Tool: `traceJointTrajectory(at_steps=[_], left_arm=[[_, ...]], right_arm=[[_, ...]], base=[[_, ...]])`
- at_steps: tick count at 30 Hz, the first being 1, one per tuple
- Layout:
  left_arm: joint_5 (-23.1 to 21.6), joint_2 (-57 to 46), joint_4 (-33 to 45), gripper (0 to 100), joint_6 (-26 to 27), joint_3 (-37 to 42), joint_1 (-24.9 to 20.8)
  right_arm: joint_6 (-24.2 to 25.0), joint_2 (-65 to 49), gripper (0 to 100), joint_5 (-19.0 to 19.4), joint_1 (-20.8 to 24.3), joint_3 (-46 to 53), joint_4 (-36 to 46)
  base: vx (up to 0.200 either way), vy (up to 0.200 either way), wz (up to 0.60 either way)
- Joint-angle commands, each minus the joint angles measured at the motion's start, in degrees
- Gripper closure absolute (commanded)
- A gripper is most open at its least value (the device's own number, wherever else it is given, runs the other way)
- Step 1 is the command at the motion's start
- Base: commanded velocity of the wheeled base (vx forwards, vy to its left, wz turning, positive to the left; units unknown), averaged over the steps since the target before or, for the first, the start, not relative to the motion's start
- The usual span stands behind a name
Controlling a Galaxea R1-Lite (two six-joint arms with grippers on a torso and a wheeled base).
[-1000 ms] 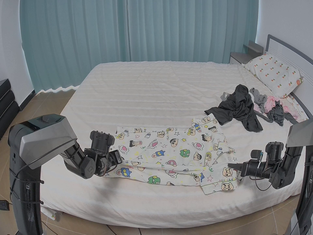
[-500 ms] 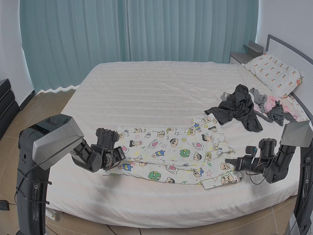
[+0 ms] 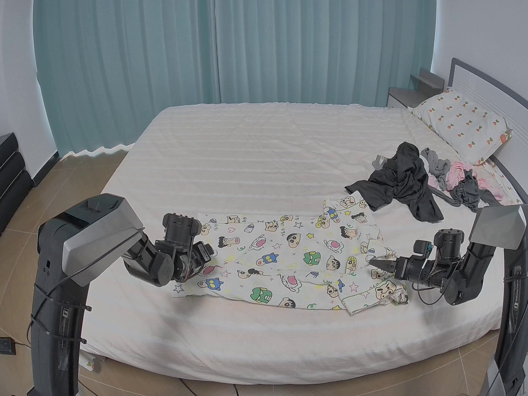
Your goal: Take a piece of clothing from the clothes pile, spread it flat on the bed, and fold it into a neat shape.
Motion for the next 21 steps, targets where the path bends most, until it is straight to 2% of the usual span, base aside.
traceJointTrajectory(at_steps=[1,5,10,12,15,16,18,19,21], left_arm=[[0.01,-1.47,0.17,0,-1.94,-0.52,2.91],[-0.78,-3.76,0.17,0,-2.82,1.94,5.72],[-7.64,-9.73,-0.01,0,-6.68,8.00,9.24],[-15.02,-15.53,-0.45,0,-9.76,15.30,11.43],[-20.91,-20.01,-0.71,0,-11.08,21.98,12.84],[-23.90,-22.74,-1.42,0,-12.22,26.02,13.46],[-25.65,-24.50,-2.47,0,-13.89,29.01,13.72],[-28.73,-26.96,-6.07,0,-17.67,34.20,13.90],[-30.40,-28.36,-11.17,0,-21.01,39.03,13.90]], right_arm=[[0.17,-0.19,0,-1.64,-2.04,0.06,-0.04],[0.26,-1.33,0,-3.05,-3.98,1.46,-0.22],[2.72,-6.78,0,-3.58,-3.98,6.12,-1.36],[8.96,-11.88,0,-3.58,-1.43,9.90,-3.73],[15.55,-15.66,0,-3.84,1.65,12.10,-5.05],[18.89,-17.41,0,-4.19,4.02,12.98,-5.23],[20.82,-18.12,0,-4.46,5.60,13.42,-5.23],[23.99,-18.38,0,-4.54,8.24,13.85,-5.23],[25.83,-17.33,0,-4.63,9.91,14.03,-5.31]], base=[[0.000,0.000,0.00],[0.000,0.000,0.00],[0.000,0.000,0.00],[0.000,0.000,0.00],[0.000,0.000,0.00],[0.000,0.000,0.00],[0.000,0.000,0.00],[0.000,0.000,0.00],[0.000,0.000,0.00]])
